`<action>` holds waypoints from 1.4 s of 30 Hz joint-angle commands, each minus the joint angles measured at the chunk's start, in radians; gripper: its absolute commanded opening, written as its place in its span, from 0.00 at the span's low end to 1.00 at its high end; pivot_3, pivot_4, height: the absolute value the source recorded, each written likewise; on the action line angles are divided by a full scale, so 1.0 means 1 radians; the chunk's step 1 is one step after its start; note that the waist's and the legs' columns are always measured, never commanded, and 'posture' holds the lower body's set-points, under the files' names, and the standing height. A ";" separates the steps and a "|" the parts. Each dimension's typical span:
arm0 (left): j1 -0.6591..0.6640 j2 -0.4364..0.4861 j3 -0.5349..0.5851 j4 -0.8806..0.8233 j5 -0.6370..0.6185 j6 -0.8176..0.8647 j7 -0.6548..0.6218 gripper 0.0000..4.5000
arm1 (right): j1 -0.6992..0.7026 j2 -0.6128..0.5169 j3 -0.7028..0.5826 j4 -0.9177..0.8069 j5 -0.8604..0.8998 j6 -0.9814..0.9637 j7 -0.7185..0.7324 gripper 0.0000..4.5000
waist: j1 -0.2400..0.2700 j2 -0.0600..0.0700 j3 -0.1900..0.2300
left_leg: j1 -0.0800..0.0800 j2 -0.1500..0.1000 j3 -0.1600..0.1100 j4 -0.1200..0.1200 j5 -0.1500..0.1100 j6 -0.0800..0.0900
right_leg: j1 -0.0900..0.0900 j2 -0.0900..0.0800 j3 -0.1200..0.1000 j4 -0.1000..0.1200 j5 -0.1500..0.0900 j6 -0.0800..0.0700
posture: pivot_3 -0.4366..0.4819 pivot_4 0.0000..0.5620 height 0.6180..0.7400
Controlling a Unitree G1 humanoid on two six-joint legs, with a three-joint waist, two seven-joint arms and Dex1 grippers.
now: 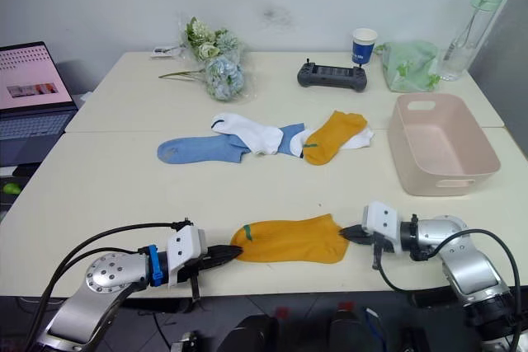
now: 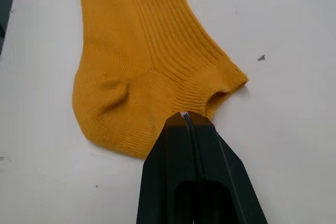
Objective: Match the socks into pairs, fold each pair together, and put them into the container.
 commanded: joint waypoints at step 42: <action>-0.374 -0.181 0.117 -0.219 -0.200 0.386 0.334 1.00 | -0.673 0.449 0.063 0.766 -0.306 -0.027 -0.464 0.91 | -0.013 0.000 0.000 | -0.003 0.000 0.001 0.000 0.002 -0.004 | -0.005 0.001 0.001 0.001 0.000 0.000 | 0.48 0.27 1.00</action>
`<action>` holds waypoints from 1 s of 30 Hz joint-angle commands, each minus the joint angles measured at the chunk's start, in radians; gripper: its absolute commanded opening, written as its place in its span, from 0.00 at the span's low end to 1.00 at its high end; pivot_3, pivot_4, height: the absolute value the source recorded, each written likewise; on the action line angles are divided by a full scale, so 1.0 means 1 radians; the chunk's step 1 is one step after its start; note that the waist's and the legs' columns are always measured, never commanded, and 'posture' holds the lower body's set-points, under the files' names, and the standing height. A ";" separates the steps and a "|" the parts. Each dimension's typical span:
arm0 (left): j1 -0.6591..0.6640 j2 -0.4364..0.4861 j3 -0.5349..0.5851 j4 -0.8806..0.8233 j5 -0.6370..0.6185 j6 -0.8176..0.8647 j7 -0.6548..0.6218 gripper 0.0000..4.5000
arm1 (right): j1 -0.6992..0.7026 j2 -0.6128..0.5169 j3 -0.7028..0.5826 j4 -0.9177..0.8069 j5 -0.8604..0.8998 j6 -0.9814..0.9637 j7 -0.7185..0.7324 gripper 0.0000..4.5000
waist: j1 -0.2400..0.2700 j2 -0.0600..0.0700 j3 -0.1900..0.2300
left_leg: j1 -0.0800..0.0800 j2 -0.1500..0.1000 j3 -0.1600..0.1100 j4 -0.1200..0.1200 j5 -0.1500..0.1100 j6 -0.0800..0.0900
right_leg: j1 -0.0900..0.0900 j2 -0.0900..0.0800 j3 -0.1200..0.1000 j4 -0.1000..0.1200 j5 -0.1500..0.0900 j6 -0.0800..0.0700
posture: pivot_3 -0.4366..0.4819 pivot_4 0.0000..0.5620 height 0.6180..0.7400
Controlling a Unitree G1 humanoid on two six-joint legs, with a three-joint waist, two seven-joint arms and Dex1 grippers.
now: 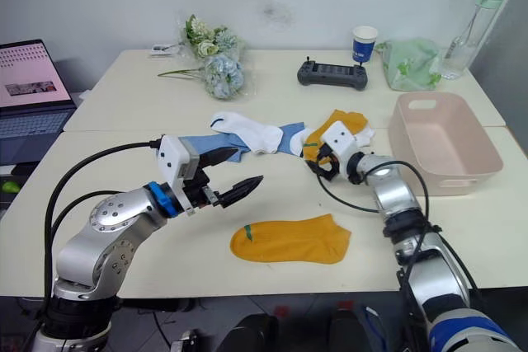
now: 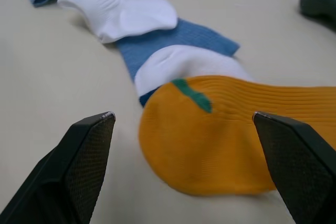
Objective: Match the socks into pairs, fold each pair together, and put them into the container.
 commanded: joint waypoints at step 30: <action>0.133 0.120 0.029 -0.012 0.011 -0.016 -0.092 1.00 | 0.262 -0.400 0.078 -0.754 0.271 0.348 0.672 0.00 | 0.005 0.000 0.000 | -0.004 0.000 -0.001 0.000 0.000 0.000 | -0.003 0.000 0.000 0.000 0.000 0.000 | 0.48 0.27 1.00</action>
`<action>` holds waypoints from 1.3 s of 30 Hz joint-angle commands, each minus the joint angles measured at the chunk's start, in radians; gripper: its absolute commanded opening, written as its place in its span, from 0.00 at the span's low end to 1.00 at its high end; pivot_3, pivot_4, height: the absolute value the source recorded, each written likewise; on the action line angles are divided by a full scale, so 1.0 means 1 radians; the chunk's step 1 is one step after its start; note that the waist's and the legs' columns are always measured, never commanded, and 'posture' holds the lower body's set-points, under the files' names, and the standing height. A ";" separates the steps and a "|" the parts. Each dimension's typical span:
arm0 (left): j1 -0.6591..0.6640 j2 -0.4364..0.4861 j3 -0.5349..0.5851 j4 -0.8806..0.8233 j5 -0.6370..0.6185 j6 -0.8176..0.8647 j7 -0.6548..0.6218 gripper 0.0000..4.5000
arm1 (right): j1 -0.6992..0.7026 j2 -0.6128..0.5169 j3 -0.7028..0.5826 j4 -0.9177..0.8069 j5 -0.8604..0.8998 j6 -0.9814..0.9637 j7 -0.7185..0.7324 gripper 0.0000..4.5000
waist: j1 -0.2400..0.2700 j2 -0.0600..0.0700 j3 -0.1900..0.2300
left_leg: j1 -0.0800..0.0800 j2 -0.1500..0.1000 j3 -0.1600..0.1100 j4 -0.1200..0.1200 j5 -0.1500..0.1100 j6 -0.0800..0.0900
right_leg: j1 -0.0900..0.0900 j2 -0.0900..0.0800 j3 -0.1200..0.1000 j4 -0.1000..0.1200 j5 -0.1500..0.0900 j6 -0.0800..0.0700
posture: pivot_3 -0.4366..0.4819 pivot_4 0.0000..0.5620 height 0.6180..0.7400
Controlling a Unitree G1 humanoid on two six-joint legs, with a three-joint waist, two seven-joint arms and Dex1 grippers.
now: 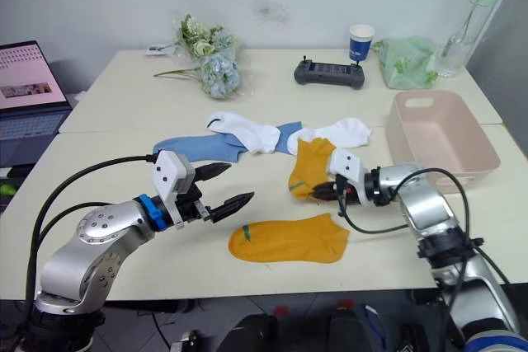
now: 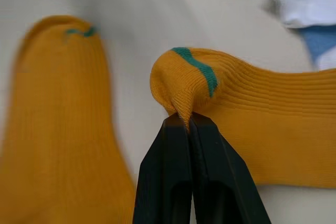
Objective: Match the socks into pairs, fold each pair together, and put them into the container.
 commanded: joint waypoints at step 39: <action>-0.605 -0.275 -0.395 1.117 0.580 -0.978 -0.156 0.67 | 0.052 -0.117 -0.204 -0.257 0.443 0.419 -0.091 0.00 | 0.008 -0.002 0.001 | -0.002 -0.001 0.000 0.002 0.000 0.000 | 0.000 -0.002 -0.004 0.000 0.000 0.001 | 0.48 0.27 1.00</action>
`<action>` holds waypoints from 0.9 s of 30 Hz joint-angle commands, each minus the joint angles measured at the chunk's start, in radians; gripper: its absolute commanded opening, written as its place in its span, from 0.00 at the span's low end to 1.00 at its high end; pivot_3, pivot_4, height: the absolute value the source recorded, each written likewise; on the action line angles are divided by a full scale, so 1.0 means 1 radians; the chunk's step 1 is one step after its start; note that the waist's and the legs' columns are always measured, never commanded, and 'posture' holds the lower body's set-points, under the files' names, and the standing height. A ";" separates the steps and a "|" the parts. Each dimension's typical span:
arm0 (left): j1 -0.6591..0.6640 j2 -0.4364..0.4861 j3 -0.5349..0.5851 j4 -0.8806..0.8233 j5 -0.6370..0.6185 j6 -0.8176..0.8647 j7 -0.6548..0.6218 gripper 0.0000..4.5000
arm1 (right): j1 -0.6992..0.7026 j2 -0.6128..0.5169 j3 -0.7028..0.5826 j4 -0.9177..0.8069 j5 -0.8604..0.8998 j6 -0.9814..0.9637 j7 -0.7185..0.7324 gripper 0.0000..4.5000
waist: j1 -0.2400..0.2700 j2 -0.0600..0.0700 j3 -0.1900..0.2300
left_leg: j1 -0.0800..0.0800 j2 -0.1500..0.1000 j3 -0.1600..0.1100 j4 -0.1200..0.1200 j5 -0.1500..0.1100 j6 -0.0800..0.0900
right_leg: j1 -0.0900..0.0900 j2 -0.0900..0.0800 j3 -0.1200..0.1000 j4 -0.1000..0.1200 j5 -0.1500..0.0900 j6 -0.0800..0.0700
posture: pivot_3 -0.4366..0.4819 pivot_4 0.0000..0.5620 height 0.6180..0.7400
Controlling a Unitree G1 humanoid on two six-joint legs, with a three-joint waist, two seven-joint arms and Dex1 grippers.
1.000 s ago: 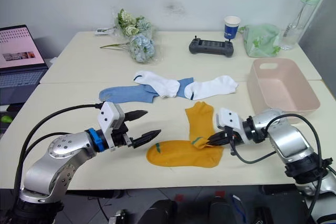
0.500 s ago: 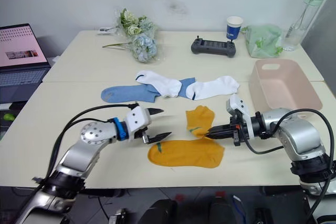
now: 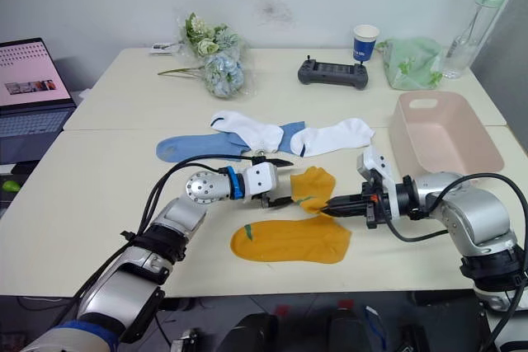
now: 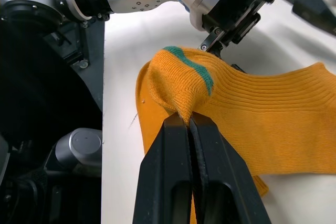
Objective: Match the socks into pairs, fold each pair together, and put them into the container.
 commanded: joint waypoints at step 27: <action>0.284 0.379 0.195 -0.940 -0.402 0.807 -0.259 0.01 | -0.122 0.139 0.028 0.226 -0.205 -0.315 -0.186 0.00 | -0.013 0.000 0.000 | -0.001 0.001 0.000 -0.001 0.000 0.000 | -0.004 0.001 0.003 0.002 0.000 0.000 | 0.48 0.27 1.00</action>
